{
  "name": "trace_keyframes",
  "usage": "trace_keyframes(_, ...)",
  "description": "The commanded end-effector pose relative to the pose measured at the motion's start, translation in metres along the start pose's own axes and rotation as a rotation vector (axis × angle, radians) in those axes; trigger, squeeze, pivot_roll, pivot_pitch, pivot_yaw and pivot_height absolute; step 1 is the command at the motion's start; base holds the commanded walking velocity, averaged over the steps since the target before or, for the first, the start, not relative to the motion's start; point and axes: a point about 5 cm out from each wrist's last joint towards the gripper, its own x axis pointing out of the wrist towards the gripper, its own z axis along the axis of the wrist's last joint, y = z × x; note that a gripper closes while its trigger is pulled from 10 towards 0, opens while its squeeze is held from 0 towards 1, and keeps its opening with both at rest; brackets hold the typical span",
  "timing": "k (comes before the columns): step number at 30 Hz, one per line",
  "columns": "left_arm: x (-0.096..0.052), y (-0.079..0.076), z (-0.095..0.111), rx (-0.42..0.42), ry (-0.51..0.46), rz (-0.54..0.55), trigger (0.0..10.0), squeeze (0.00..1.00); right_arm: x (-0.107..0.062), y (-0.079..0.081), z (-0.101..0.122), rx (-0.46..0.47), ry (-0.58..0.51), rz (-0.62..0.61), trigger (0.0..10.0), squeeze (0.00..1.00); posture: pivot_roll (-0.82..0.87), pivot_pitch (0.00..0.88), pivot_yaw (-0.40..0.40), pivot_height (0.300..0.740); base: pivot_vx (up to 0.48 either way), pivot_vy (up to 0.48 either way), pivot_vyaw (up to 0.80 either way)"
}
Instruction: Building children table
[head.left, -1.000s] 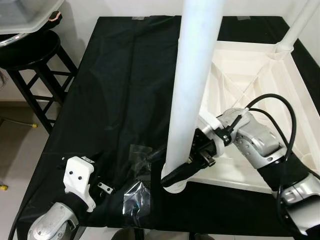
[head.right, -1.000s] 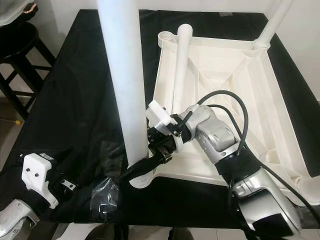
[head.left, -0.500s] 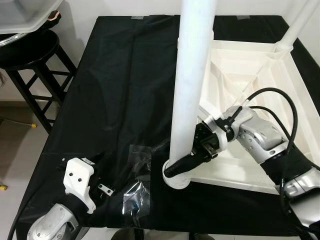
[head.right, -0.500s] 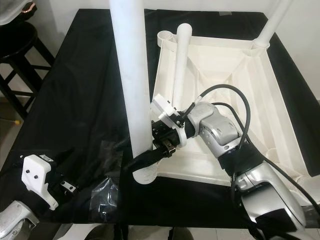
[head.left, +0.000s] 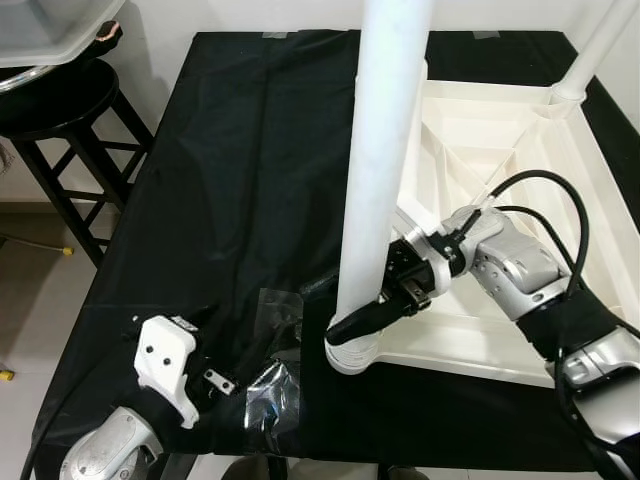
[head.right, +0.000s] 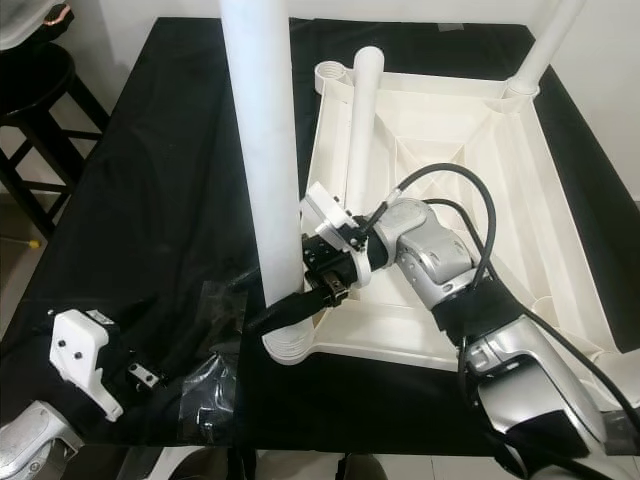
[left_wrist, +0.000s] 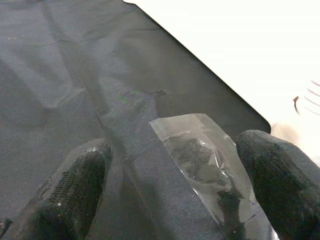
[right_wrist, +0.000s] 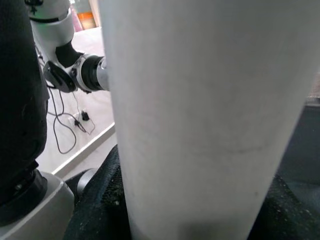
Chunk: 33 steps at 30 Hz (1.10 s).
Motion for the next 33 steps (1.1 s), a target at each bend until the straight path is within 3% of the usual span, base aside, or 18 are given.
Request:
trace_keyframes(1,-0.003,-0.003,0.001,0.012,0.008,-0.018,10.0,0.0,0.006,0.003,-0.015,0.034,0.073,0.026,10.0,0.0,0.06,0.328,-0.009,0.74,0.0,0.0,0.0)
trace_keyframes(8,-0.003,-0.005,0.001,0.009,0.004,-0.022,10.0,0.0,0.015,0.009,-0.026,-0.006,0.135,0.061,10.0,0.0,0.06,0.328,-0.01,0.74,0.0,0.0,0.0)
trace_keyframes(25,-0.002,-0.006,0.002,0.01,0.002,-0.023,10.0,0.0,0.023,0.019,-0.039,-0.014,0.103,0.048,10.0,0.0,0.05,0.328,-0.016,0.74,0.0,0.0,0.0)
trace_keyframes(29,-0.002,-0.007,0.002,0.011,0.001,-0.021,10.0,0.0,0.022,0.028,-0.044,-0.017,0.086,-0.095,10.0,0.0,0.04,0.323,-0.026,0.74,0.0,0.0,0.0)
trace_keyframes(33,-0.002,-0.006,0.001,0.011,0.001,-0.019,10.0,0.0,0.035,0.048,-0.061,0.086,0.116,-0.396,10.0,0.0,0.04,0.308,-0.03,0.74,0.0,0.0,0.0)
